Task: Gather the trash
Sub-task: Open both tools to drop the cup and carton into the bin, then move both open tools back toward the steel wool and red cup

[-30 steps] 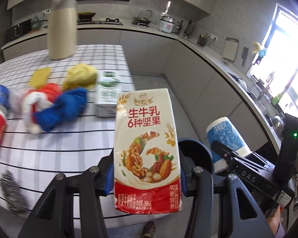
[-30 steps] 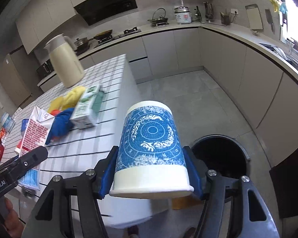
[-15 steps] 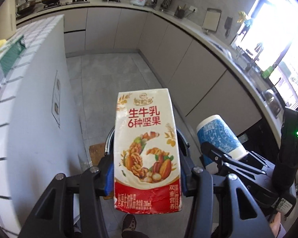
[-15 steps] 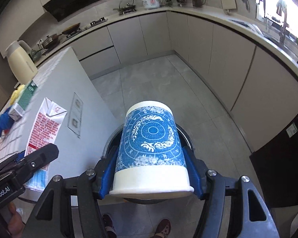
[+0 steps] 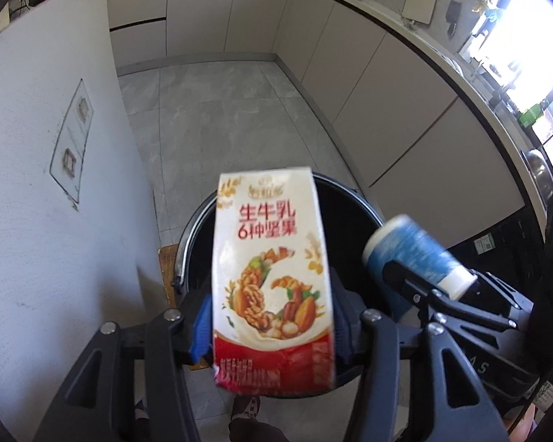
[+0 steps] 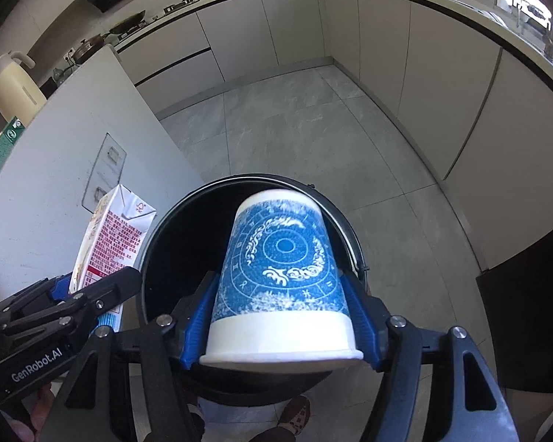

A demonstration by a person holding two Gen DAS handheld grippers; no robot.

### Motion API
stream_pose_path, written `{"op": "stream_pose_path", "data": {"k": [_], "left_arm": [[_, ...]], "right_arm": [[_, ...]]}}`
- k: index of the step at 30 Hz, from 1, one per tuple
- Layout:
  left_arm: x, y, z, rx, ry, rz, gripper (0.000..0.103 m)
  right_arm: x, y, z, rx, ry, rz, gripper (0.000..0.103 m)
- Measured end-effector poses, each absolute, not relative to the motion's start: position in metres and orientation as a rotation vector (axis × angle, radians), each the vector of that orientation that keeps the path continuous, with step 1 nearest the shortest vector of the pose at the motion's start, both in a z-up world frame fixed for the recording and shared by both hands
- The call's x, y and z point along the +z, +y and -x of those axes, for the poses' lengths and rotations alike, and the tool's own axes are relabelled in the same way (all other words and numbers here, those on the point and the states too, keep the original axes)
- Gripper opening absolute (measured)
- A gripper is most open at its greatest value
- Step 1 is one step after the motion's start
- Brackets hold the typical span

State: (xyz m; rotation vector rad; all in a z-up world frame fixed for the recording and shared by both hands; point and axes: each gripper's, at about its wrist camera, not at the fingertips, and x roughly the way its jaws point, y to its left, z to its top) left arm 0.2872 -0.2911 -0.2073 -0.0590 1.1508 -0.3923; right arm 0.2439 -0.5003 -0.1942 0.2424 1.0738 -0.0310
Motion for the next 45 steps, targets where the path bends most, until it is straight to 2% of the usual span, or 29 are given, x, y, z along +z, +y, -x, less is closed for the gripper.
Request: {"op": "stream_pose_path", "data": {"k": [1,3,12,22,34,45], "left_arm": [[-0.208,-0.292,-0.289,-0.387,1.157,0.056,0.071],[-0.208,-0.294,-0.291,-0.374,1.152,0.040,0.074],[-0.153,-0.282,-0.272,-0.336,1.068,0.009,0.074],[-0.079,-0.245,-0.244,-0.318,0.992,0.013,0.074],[-0.051,-0.157,-0.234,-0.243,0.926,0.030,0.074],[-0.031,-0.064,-0.217,-0.113,0.876,0.069,0.076]], "right_arm": [[-0.196,-0.500,-0.245,-0.036,1.076,-0.228,0.074],[-0.198,-0.502,-0.247,-0.064,1.076,-0.196,0.079],[-0.166,-0.507,-0.235,-0.103,1.026,-0.210,0.079],[-0.094,-0.479,-0.215,-0.104,0.945,-0.223,0.080],[-0.031,-0.395,-0.200,-0.037,0.861,-0.208,0.080],[-0.003,-0.288,-0.201,0.094,0.823,-0.175,0.080]]}}
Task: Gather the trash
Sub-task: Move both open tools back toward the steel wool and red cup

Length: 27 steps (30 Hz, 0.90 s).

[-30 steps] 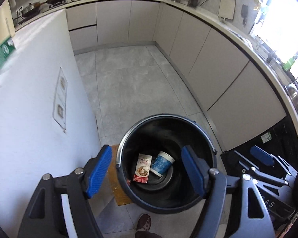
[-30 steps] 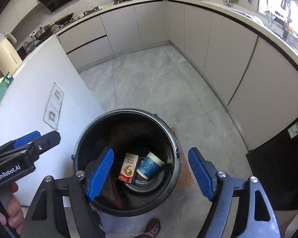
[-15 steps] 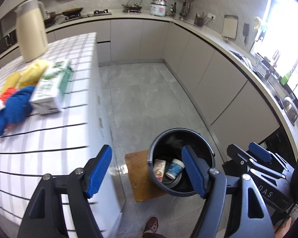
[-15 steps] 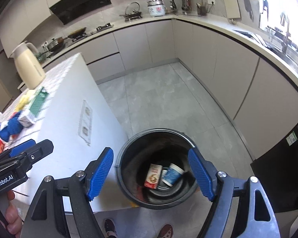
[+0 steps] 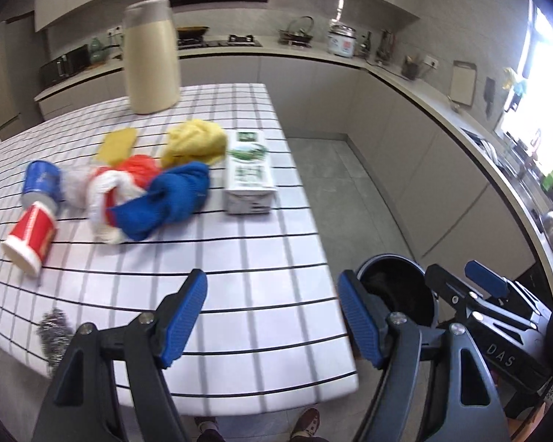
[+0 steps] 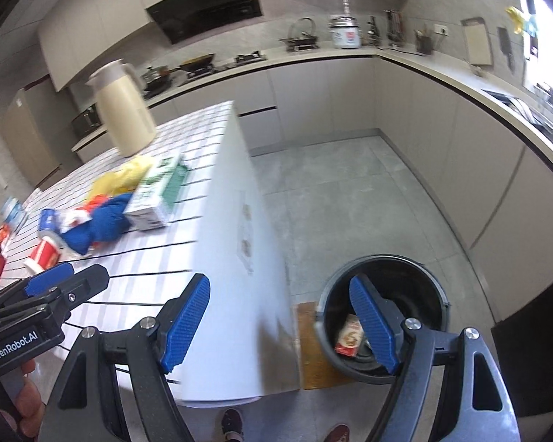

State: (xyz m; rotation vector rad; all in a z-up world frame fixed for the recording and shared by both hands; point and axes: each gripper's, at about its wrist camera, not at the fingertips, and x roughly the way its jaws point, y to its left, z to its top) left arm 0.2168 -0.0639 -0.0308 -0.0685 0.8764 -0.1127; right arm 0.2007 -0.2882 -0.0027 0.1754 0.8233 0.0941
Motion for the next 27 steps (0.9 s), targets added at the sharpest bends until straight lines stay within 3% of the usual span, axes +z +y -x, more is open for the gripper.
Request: {"op": "stream_pose_path", "data": {"k": [27], "left_arm": [[-0.040,0.125,-0.169,0.178,0.833,0.161,0.077]], "right_arm": [[0.004,-0.085,-0.201,0.406,0.816,-0.050,0.081]]}}
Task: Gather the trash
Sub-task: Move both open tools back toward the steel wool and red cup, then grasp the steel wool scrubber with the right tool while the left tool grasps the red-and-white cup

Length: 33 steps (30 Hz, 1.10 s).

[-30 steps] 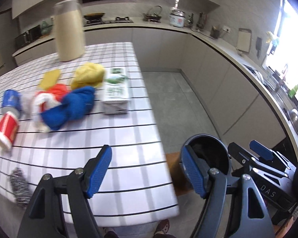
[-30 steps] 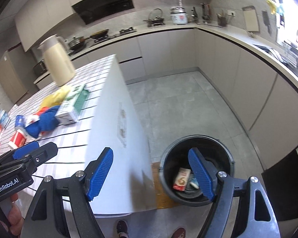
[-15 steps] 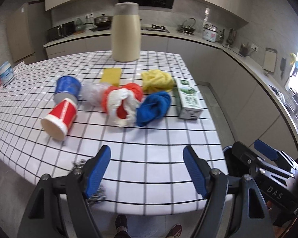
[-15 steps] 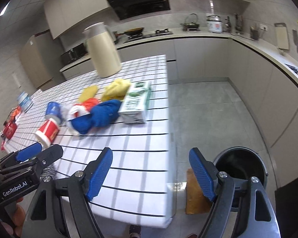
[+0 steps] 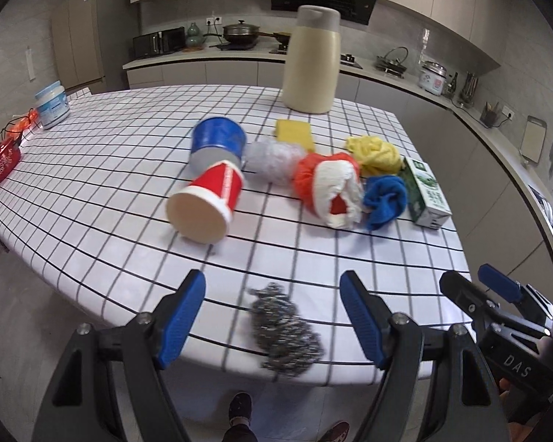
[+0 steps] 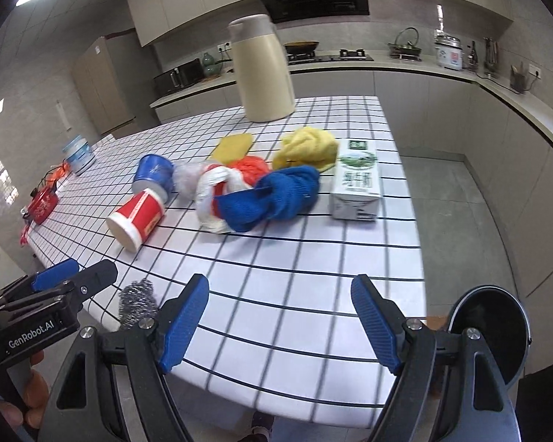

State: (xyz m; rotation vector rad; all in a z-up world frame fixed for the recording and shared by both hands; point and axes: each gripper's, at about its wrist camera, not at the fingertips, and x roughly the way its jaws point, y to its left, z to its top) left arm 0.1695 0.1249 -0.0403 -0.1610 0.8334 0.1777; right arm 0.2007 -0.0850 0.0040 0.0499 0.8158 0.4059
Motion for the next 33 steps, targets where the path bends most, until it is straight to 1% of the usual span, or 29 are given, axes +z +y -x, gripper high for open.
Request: {"op": "stream_pose_path", "data": {"k": [11,22,33], "left_arm": [[-0.053,0.193,-0.178,0.121,0.860,0.119,0.077],[-0.062,0.211,-0.162,0.101,0.863,0.124,0.077],[-0.079,0.226,-0.144,0.113,0.886,0.124,0.077]], "right_arm": [[-0.008,-0.007,-0.193,0.395,0.823,-0.052,0.081],[-0.011,0.028,-0.168,0.417,0.842,-0.027,0.081],[-0.040,0.045,-0.155,0.449,0.884,-0.026,0.081]]}}
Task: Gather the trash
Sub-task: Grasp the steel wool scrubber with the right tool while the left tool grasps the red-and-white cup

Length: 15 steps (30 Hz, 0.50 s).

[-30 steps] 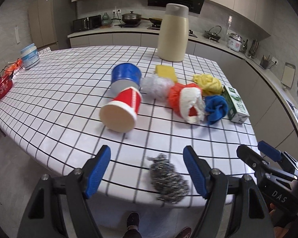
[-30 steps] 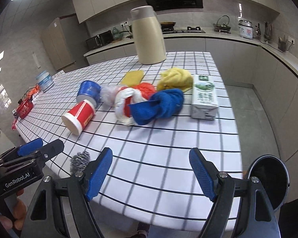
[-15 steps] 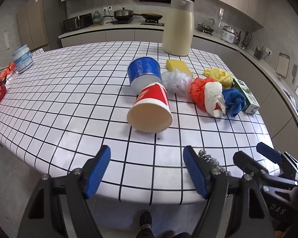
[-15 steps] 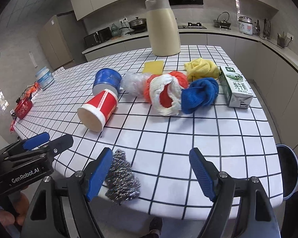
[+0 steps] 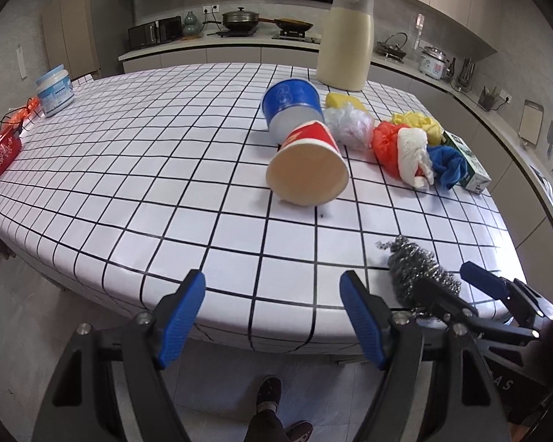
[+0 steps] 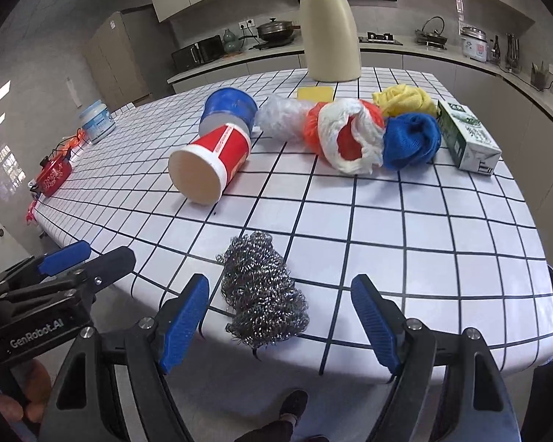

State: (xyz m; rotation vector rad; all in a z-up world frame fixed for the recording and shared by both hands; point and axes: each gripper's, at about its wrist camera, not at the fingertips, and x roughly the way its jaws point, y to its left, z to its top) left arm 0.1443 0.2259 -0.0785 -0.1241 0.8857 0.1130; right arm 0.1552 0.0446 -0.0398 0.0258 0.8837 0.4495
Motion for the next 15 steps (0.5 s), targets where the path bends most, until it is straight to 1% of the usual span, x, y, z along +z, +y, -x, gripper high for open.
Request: {"op": "stream_pose_path", "data": {"k": [2,3,4,6,8,9,10,15], "left_arm": [[-0.080,0.227,-0.149,0.102,0.885,0.116,0.077],[-0.081,0.227,-0.152,0.097,0.885,0.110,0.077],[-0.081,0.227,-0.156,0.090,0.882,0.108,0.077],[-0.082,0.227,-0.160,0.082,0.879,0.104,0.077],[-0.084,0.227,-0.166,0.072,0.882,0.105,0.077],[-0.085,0.226,-0.168,0.068,0.885,0.108,0.077],[-0.085,0.226,-0.170,0.063,0.889,0.111,0.077],[-0.083,0.218,-0.179,0.039,0.892,0.108,0.077]], "right_arm": [[-0.045,0.049,-0.158,0.459,0.900,-0.035,0.080],[-0.048,0.052,-0.160,0.462,0.903,-0.034,0.076],[-0.050,0.054,-0.161,0.463,0.906,-0.029,0.067],[-0.057,0.059,-0.166,0.473,0.929,-0.029,0.056],[-0.062,0.061,-0.169,0.477,0.940,-0.031,0.054],[-0.061,0.061,-0.168,0.477,0.929,-0.029,0.048],[-0.062,0.060,-0.168,0.478,0.926,-0.031,0.045],[-0.055,0.050,-0.174,0.441,0.900,-0.052,0.044]]}}
